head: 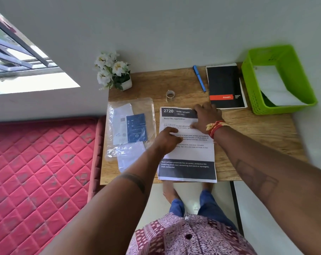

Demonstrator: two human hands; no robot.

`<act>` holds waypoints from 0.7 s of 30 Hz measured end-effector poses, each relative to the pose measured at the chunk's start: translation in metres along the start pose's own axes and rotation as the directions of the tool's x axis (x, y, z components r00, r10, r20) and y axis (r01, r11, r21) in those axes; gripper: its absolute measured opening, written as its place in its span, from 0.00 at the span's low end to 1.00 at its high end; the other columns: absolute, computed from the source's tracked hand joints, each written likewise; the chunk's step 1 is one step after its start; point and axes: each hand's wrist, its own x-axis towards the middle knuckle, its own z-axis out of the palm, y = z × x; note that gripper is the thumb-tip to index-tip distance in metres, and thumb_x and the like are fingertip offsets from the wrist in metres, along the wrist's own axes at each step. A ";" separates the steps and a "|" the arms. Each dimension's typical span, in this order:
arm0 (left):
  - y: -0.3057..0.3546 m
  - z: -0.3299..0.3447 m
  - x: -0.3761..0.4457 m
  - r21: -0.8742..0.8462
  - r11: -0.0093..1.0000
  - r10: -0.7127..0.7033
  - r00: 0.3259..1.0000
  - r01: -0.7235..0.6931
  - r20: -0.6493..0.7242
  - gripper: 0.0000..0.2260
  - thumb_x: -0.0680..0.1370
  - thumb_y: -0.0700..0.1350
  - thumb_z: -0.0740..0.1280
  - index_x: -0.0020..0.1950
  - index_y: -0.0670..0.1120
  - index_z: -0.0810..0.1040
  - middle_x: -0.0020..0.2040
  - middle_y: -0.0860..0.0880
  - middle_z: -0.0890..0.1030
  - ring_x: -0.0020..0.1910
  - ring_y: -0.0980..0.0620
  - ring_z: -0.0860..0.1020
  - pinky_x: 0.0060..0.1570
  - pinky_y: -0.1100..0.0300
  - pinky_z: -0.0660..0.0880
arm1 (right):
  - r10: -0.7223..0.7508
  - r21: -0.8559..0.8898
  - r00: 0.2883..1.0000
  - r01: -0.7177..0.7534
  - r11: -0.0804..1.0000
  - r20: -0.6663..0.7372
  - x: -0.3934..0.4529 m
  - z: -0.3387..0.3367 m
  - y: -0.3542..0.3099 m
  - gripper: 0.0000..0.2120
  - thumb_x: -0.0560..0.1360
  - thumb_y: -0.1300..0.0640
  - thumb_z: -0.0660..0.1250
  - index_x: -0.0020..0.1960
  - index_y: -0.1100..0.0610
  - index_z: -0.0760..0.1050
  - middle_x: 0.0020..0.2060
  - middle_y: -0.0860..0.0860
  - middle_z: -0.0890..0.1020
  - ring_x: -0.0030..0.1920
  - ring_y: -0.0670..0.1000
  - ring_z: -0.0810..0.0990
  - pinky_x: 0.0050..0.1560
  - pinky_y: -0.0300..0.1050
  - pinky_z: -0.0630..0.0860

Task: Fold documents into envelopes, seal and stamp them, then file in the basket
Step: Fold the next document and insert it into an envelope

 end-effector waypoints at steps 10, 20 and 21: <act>-0.001 0.009 -0.014 0.074 0.987 0.145 0.987 -0.140 -0.068 0.13 0.82 0.47 0.68 0.66 0.50 0.76 0.61 0.49 0.80 0.57 0.44 0.82 0.56 0.47 0.83 | 0.065 0.144 0.966 -0.030 0.989 -0.250 -0.026 -0.017 0.009 0.09 0.77 0.49 0.71 0.53 0.52 0.77 0.43 0.54 0.84 0.45 0.59 0.82 0.48 0.51 0.75; 0.024 0.007 -0.014 0.239 0.939 0.270 0.960 -0.248 -0.067 0.15 0.83 0.48 0.67 0.68 0.47 0.78 0.65 0.48 0.80 0.61 0.46 0.79 0.62 0.46 0.80 | 0.017 0.101 0.917 0.025 0.995 -0.398 -0.049 -0.039 0.032 0.13 0.80 0.51 0.68 0.62 0.53 0.83 0.67 0.57 0.77 0.67 0.62 0.72 0.66 0.62 0.71; 0.026 0.007 -0.015 0.240 0.938 0.274 0.959 -0.250 -0.069 0.14 0.83 0.47 0.66 0.68 0.47 0.78 0.65 0.47 0.80 0.61 0.46 0.79 0.63 0.46 0.79 | 0.008 0.106 0.903 0.042 0.994 -0.429 -0.052 -0.042 0.033 0.13 0.80 0.51 0.67 0.63 0.53 0.83 0.67 0.56 0.77 0.66 0.62 0.73 0.65 0.61 0.71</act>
